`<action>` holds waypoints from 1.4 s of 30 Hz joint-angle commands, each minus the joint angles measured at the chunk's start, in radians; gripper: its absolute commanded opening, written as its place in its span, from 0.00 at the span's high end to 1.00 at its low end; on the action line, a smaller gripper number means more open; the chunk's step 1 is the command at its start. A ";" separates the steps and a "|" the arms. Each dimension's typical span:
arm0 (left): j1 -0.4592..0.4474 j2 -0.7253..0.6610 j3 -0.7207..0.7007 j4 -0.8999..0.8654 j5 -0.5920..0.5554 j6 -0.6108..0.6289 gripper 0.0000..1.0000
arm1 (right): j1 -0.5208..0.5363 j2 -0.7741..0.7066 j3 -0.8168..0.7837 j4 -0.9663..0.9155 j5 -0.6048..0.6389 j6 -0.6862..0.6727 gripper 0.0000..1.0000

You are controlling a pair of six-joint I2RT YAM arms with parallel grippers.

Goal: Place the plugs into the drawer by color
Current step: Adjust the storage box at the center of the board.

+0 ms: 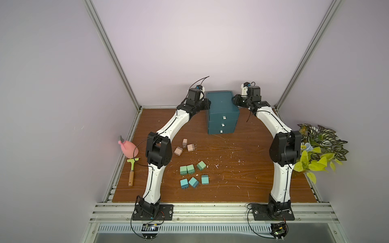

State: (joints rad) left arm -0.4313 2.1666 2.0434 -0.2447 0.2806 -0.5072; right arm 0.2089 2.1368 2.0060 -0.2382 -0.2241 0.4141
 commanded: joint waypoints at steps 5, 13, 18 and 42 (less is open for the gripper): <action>-0.066 -0.032 -0.064 -0.012 0.097 -0.020 0.81 | 0.067 0.035 0.074 -0.075 -0.080 -0.030 0.67; -0.045 -0.050 -0.037 -0.012 0.077 -0.005 0.70 | 0.034 0.086 0.301 -0.188 -0.028 -0.051 0.62; -0.006 -0.069 0.005 -0.037 0.068 0.004 0.65 | 0.003 0.109 0.563 -0.311 0.041 -0.060 0.59; -0.072 -0.164 -0.249 0.086 0.119 -0.040 0.60 | 0.055 -0.731 -1.146 0.805 -0.065 0.364 0.57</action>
State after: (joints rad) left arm -0.4728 2.0277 1.8133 -0.1772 0.3611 -0.5358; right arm 0.2546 1.4300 0.8696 0.3710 -0.2359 0.6975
